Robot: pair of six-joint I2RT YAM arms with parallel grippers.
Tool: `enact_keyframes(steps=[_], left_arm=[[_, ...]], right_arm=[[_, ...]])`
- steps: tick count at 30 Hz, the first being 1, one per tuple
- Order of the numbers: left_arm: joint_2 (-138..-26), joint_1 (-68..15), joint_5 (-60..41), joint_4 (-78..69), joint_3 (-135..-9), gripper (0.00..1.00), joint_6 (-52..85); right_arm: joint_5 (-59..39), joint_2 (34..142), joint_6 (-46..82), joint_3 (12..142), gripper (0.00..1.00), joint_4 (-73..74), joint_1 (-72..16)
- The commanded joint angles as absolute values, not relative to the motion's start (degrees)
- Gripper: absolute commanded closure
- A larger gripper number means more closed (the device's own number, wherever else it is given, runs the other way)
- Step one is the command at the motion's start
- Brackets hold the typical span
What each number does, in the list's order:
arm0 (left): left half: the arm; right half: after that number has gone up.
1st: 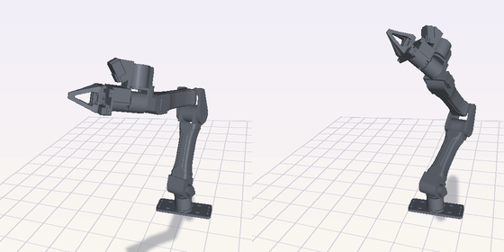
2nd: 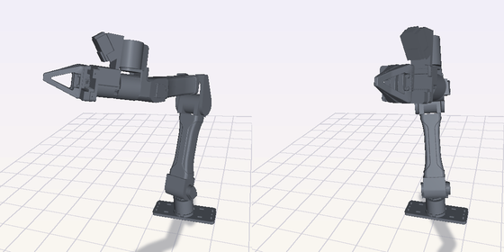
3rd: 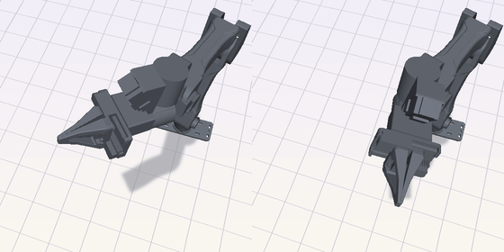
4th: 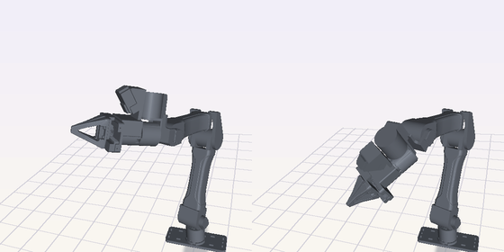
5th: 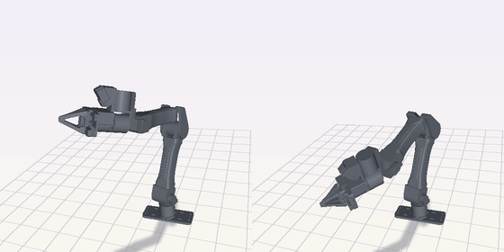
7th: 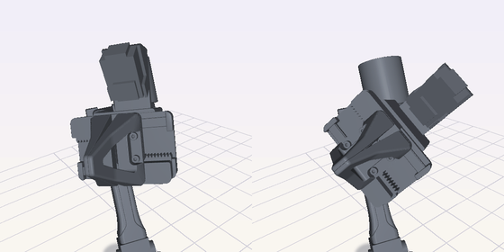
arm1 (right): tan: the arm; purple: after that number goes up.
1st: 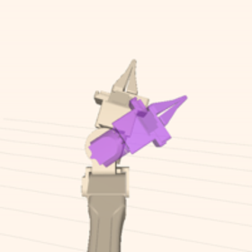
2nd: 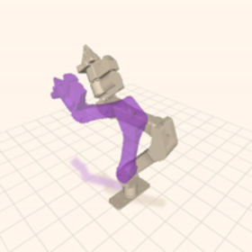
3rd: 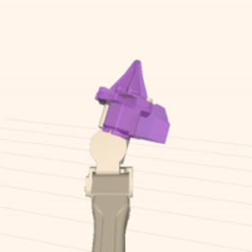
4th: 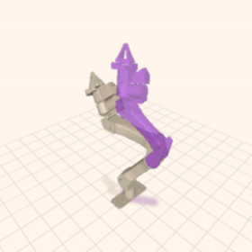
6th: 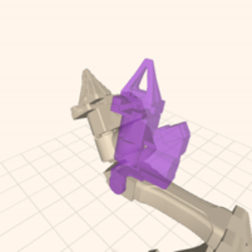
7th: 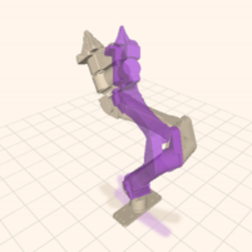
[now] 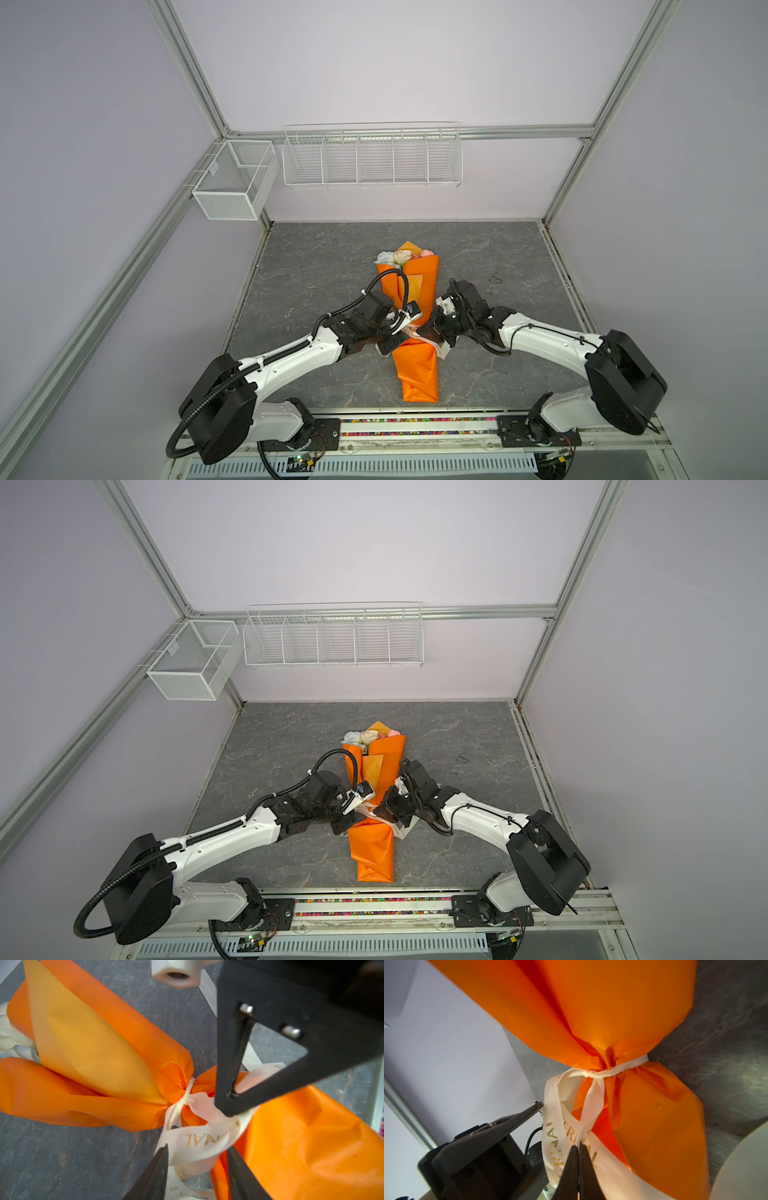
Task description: Tie the bouquet of fake flowers
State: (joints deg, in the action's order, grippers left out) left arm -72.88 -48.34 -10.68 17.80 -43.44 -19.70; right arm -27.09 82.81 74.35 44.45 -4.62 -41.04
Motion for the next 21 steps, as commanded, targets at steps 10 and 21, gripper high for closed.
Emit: enact_keyframes(steps=[10, 21], left_arm=[[-62.29, -40.16, -18.85, 18.07, -45.04, 0.5, -4.2], [-80.94, -38.23, -35.08, 33.84, -60.42, 0.49, -8.06]], right_arm=[[-24.21, 80.93, 62.83, 49.09, 0.93, -17.94, -42.6], [-21.81, 81.94, 57.87, 55.0, 0.93, -23.82, -44.09]])
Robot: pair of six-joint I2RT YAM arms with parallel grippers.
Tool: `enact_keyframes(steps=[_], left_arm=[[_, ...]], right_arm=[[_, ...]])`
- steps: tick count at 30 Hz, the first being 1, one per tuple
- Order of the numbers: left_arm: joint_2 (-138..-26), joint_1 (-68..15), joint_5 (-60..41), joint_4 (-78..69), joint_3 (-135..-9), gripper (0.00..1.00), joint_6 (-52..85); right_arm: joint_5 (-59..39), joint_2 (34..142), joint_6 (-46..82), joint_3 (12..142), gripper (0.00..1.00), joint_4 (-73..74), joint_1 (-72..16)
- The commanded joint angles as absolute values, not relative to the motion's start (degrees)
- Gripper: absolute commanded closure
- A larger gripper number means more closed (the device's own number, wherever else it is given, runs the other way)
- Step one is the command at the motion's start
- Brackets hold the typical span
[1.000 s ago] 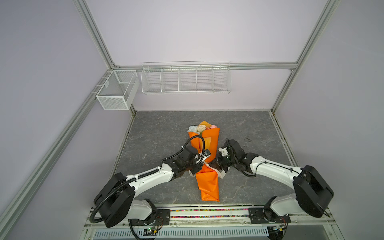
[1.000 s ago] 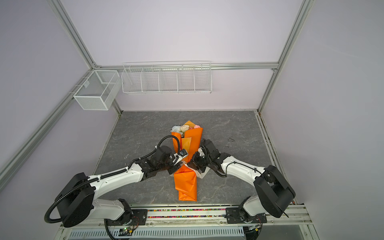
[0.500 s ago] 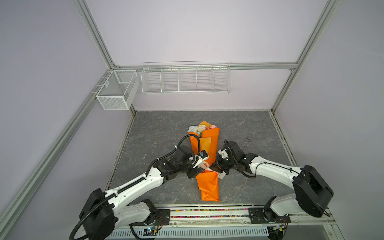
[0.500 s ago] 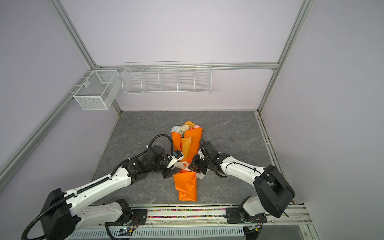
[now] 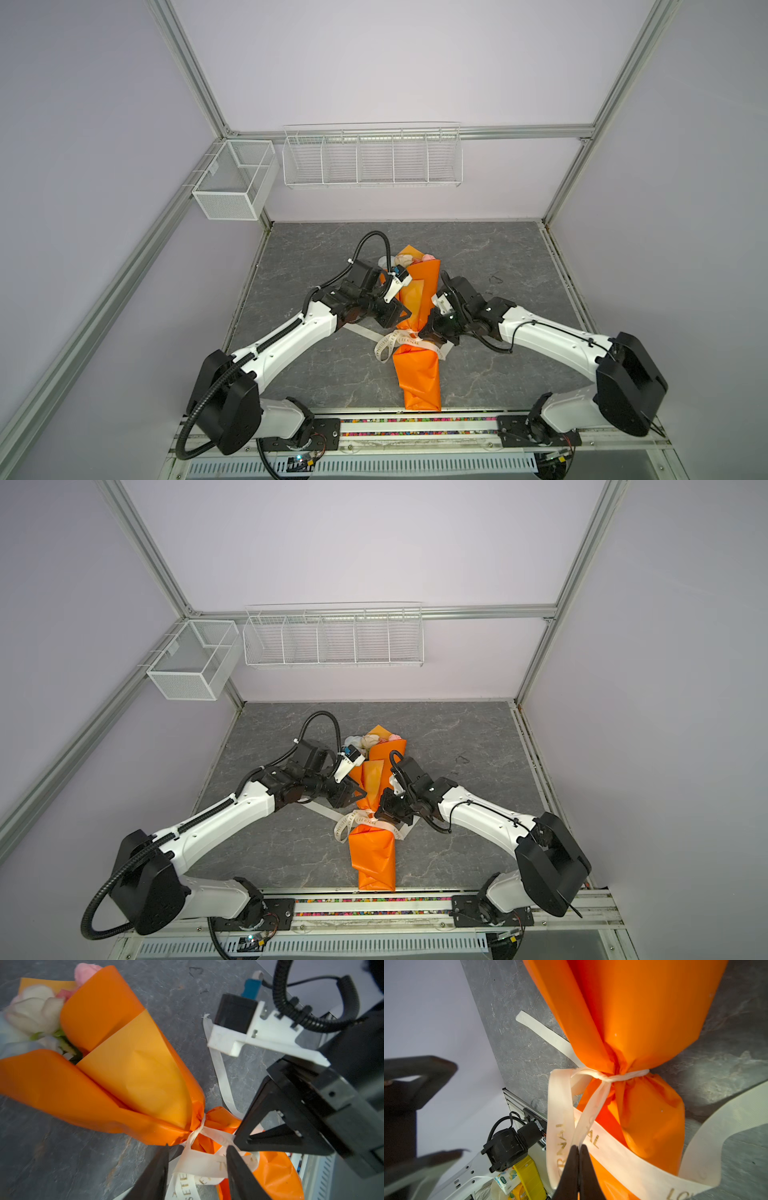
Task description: Tie the bouquet of fake flowers
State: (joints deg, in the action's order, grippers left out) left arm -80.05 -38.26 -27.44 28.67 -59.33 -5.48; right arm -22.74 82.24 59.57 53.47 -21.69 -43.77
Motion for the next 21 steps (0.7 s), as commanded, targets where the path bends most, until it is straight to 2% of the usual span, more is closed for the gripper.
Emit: enact_keyframes(steps=[1, 4, 9, 14, 21], left_arm=[[-80.61, -38.26, -37.31, 32.4, -59.16, 0.48, -10.06], [-78.13, -38.63, -39.97, 25.42, -54.29, 0.41, -13.38], [-76.46, -38.58, -42.16, 20.07, -50.73, 0.38, -14.97], [-76.91, -38.84, -45.68, 22.05, -49.58, 0.38, -16.98], [-79.34, -39.94, -41.66, 22.94, -50.21, 0.4, -17.33]], right_arm=[[-22.03, 82.2, 58.05, 55.18, 0.93, -23.29, -44.08], [-23.01, 82.87, 59.28, 55.2, 0.93, -20.57, -43.95], [-22.81, 82.46, 61.73, 54.36, 0.93, -17.25, -43.82], [-23.0, 82.82, 62.6, 54.08, 0.93, -16.71, -43.57], [-23.21, 82.71, 63.31, 53.39, 0.93, -15.48, -43.52]])
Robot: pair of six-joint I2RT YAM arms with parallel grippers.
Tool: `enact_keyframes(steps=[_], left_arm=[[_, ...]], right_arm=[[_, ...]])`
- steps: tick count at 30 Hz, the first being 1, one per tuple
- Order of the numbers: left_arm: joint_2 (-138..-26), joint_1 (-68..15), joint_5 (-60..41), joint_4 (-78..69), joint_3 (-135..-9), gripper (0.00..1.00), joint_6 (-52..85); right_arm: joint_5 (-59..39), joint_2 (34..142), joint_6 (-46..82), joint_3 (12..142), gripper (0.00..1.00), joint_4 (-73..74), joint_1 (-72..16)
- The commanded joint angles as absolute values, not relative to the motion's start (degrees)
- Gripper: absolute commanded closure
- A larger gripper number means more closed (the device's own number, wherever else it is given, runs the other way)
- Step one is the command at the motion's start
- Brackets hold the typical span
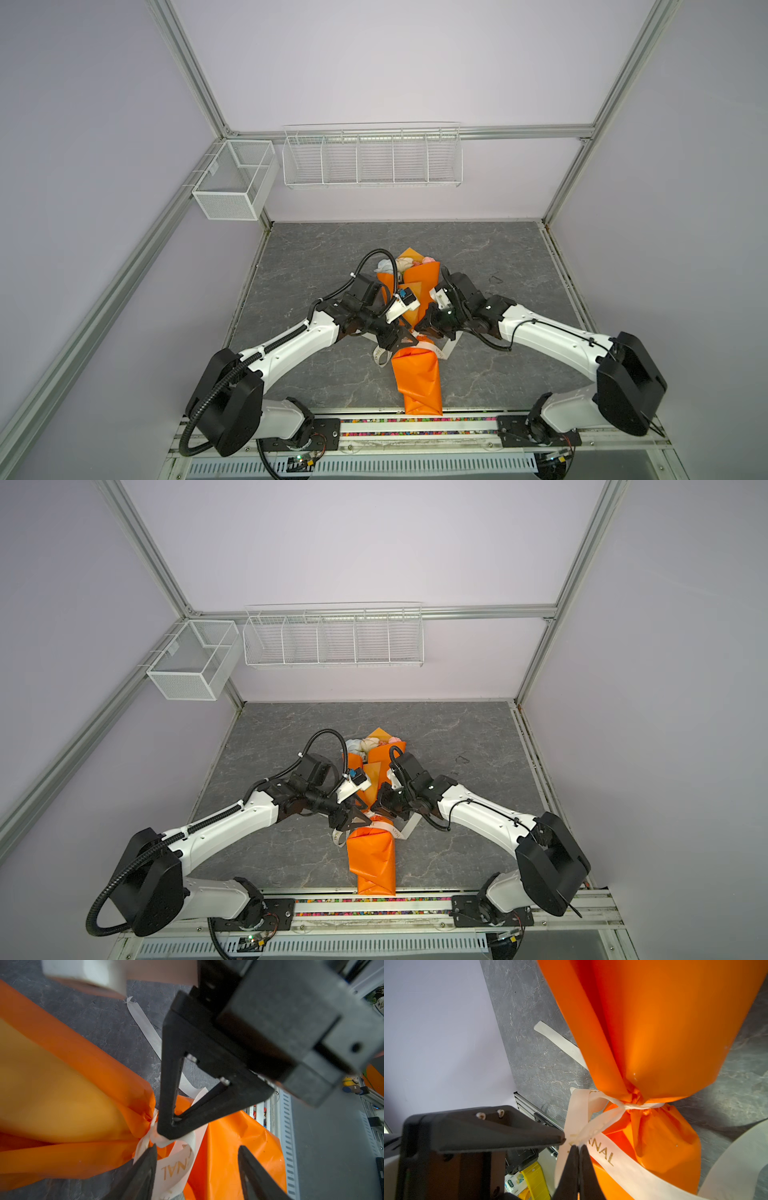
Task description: Tie the bouquet of fake flowers
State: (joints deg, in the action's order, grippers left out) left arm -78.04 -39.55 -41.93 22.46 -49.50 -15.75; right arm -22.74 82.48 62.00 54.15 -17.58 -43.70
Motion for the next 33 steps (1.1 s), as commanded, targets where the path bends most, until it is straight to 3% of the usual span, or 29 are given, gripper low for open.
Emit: enact_keyframes(steps=[1, 4, 8, 11, 14, 21, 27, 33], left_arm=[[-79.87, -40.14, -41.47, 23.21, -50.46, 0.41, -17.39], [-81.01, -40.61, -40.17, 23.5, -50.59, 0.49, -17.59], [-80.79, -40.61, -38.77, 22.64, -49.97, 0.69, -17.51], [-79.91, -40.61, -37.18, 21.24, -49.45, 0.9, -16.68], [-79.4, -40.61, -36.11, 20.34, -49.14, 1.0, -16.0], [-79.33, -40.52, -34.87, 19.97, -48.79, 1.0, -14.34], [-79.14, -39.67, -34.38, 18.75, -48.87, 1.0, -12.68], [-78.6, -38.39, -35.38, 18.48, -49.0, 1.0, -12.33]], right_arm=[[-23.34, 82.67, 63.41, 53.27, 0.93, -15.38, -43.57], [-23.05, 82.37, 63.6, 52.99, 0.93, -15.29, -43.56], [-22.94, 82.34, 63.73, 52.69, 0.93, -15.14, -43.53], [-23.13, 82.13, 63.69, 52.36, 0.93, -15.16, -43.58], [-23.05, 81.07, 62.17, 51.72, 0.9, -15.47, -43.56], [-11.37, 70.45, 47.45, 50.74, 0.46, -27.22, -43.3], [-11.63, 63.28, 22.8, 40.98, 0.45, -22.66, -44.15], [-6.05, 62.78, 10.89, 40.09, 0.43, -23.25, -46.16]])
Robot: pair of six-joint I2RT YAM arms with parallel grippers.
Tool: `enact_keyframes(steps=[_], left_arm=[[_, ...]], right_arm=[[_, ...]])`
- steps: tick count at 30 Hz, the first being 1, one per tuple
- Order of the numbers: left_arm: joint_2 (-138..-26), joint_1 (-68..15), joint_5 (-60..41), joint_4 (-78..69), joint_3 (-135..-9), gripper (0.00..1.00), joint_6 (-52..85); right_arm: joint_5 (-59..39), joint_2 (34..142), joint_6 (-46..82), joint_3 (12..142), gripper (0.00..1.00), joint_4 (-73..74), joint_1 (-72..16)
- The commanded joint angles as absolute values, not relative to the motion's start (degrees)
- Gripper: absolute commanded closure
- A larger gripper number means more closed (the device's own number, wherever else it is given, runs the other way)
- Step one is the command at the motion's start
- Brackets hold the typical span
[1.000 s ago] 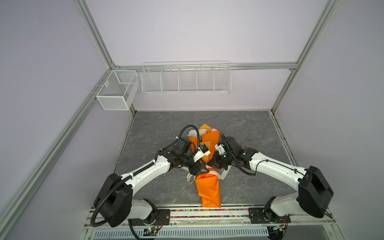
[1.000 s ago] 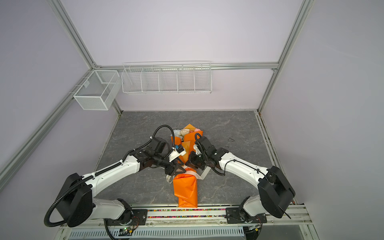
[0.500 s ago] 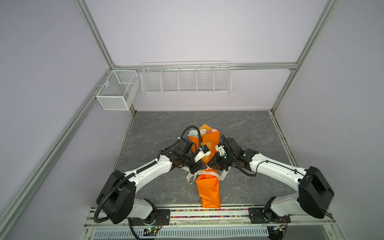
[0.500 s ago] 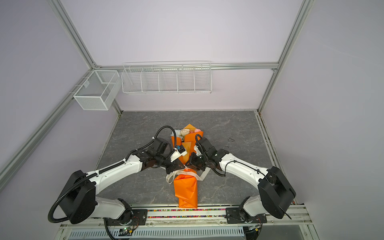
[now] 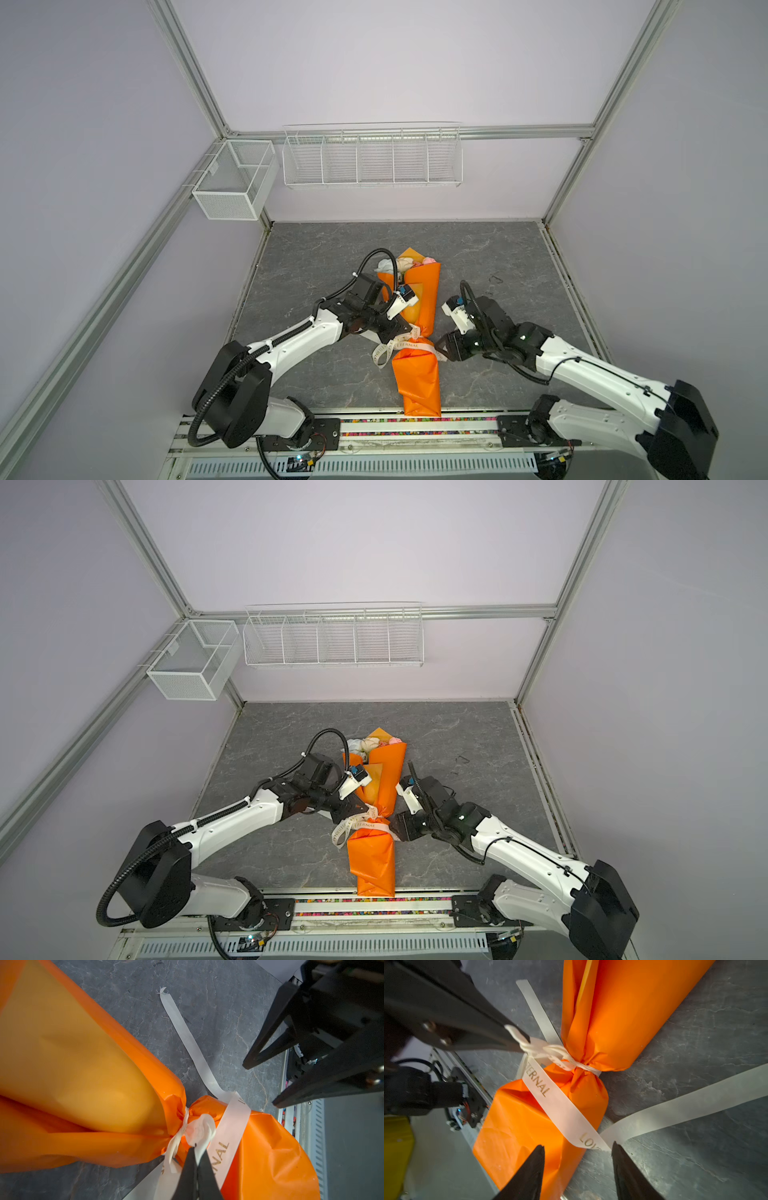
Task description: Tie the bouquet of fake flowers
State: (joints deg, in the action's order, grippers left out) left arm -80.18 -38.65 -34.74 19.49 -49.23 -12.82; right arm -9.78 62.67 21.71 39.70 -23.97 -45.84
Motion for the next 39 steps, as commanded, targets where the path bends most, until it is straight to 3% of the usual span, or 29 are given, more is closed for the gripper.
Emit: enact_keyframes(steps=[1, 21, 24, 34, 39], left_arm=[[-78.57, -38.32, -35.5, 18.53, -49.05, 1.0, -12.33], [-78.75, -38.15, -36.05, 19.97, -50.09, 1.0, -12.64], [-78.74, -38.15, -36.04, 20.34, -50.36, 1.0, -12.68], [-78.75, -38.17, -35.94, 20.75, -50.45, 1.0, -12.7], [-78.74, -38.14, -35.94, 21.04, -50.67, 1.0, -12.64]], right_arm=[[-6.27, 63.61, 10.45, 40.48, 0.43, -22.98, -46.2], [-17.49, 75.48, 1.61, 43.15, 0.57, -21.52, -47.34], [-16.4, 76.81, 3.72, 44.02, 0.71, -21.22, -47.35], [-17.21, 75.47, 4.65, 49.27, 0.75, -27.52, -47.35], [-18.7, 76.2, 4.59, 50.0, 0.88, -28.9, -47.29]])
